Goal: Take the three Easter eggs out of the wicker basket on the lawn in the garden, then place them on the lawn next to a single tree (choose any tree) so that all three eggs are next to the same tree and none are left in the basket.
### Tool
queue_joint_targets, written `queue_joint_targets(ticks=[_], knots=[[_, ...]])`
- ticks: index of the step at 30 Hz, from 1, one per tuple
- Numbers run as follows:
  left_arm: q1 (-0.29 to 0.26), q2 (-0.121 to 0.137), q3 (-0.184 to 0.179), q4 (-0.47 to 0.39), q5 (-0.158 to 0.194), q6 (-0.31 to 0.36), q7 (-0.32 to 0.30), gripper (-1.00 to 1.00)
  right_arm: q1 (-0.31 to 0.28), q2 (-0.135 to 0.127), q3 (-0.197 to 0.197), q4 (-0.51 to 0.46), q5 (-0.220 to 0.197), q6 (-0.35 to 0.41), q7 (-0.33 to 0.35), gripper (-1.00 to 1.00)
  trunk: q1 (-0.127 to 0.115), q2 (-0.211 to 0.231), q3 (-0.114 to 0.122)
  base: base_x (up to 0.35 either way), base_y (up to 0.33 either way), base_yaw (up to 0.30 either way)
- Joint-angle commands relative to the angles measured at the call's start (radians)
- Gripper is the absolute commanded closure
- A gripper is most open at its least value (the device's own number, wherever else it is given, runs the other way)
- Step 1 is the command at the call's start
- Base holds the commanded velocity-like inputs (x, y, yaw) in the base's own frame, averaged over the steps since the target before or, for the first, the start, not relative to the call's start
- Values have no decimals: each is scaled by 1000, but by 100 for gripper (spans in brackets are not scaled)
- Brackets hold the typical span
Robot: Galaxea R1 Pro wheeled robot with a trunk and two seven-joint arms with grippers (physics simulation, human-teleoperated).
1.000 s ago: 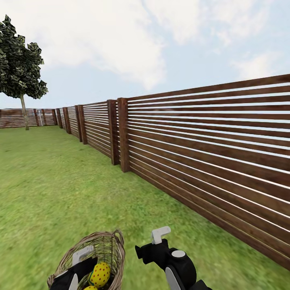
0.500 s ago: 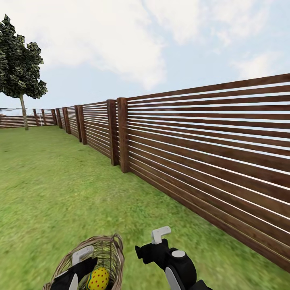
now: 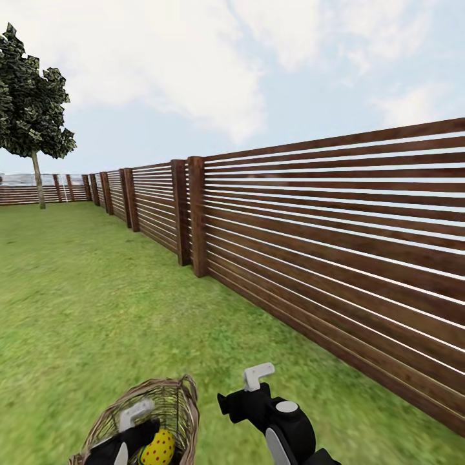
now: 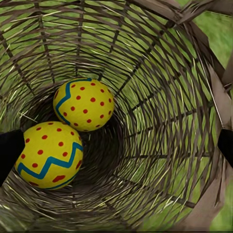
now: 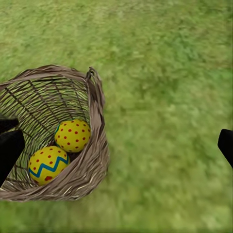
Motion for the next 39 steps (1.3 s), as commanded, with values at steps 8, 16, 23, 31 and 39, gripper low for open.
queue_joint_targets(ticks=[8, 16, 23, 31, 39], knots=[[-12, -2, 7, 1, -11, 52, -7, -100, -1, 0, -5, -1, -10, 4, -11, -100, 0, -1, -1, 0, 0, 0], [-86, 0, 6, -1, -13, 150, 48, -100, -1, 0, -7, -1, -10, 4, -11, -100, 0, -1, -1, 0, 0, 0], [-211, 14, 5, 82, -14, 192, 204, -100, -1, -1, -7, -1, -10, 4, -10, -100, 0, -1, -1, 0, 0, 0], [-357, 89, 6, 288, -11, 200, 243, -100, -1, -2, -7, -2, -10, 4, -10, -100, 0, -1, -1, 0, 0, 0], [-370, 96, 6, 314, -7, 187, 244, -100, -1, -2, -9, -2, -10, 4, -11, -100, 0, -1, -1, 0, 0, 0]])
